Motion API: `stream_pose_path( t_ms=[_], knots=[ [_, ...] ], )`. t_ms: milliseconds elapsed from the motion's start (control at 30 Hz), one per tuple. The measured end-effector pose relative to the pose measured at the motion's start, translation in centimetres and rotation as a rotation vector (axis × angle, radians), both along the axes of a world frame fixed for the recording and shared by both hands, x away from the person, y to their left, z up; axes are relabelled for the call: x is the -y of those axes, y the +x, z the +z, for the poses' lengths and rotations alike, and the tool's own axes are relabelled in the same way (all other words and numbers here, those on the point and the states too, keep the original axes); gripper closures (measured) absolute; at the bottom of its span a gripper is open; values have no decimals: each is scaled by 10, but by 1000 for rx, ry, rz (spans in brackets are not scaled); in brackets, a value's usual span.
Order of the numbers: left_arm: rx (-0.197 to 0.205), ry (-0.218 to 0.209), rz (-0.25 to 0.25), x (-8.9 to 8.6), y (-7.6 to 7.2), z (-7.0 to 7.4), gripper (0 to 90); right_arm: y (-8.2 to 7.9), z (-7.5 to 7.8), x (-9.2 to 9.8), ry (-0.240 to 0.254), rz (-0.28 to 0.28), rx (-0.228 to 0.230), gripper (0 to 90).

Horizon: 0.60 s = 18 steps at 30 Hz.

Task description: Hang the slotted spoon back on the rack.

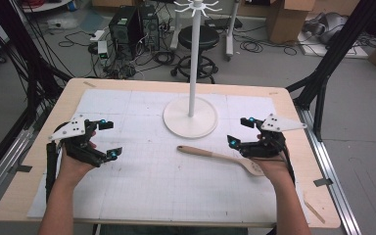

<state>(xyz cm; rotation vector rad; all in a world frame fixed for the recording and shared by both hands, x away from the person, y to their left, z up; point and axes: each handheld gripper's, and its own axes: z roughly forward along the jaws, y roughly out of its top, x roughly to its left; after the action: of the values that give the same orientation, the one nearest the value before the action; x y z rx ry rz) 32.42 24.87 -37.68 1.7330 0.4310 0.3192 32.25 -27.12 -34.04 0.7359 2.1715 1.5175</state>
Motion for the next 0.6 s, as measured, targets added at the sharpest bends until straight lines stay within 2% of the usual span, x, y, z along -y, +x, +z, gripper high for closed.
stream_pose_path(
  t_ms=[33,67,100,167,267,300,333,367,400,433,600],
  knots=[
    [1,0,0,0,0,0,17,4,-1,-5,-30,10,-12,199],
    [0,-1,0,0,0,0,17,4,-1,-5,-30,10,-12,199],
    [-1,0,0,0,0,0,17,9,-1,-10,-62,19,-25,199],
    [-1,1,1,0,0,0,17,10,-1,-12,-73,23,-29,199],
    [0,1,1,0,0,0,17,21,-5,-21,-133,41,-61,199],
    [1,-1,0,0,0,0,17,21,-5,-21,-133,41,-61,199],
    [1,-1,0,-1,0,0,17,23,-6,-23,-144,46,-73,199],
    [0,-1,1,-1,0,0,17,27,-8,-27,-176,52,-87,199],
    [2,0,2,-1,0,1,17,27,-8,-27,-176,52,-87,199],
    [2,-4,2,-1,0,1,17,31,-12,-32,-214,58,-106,199],
    [2,-3,3,-2,0,1,17,37,-22,-41,-283,75,-154,201]
  ],
)
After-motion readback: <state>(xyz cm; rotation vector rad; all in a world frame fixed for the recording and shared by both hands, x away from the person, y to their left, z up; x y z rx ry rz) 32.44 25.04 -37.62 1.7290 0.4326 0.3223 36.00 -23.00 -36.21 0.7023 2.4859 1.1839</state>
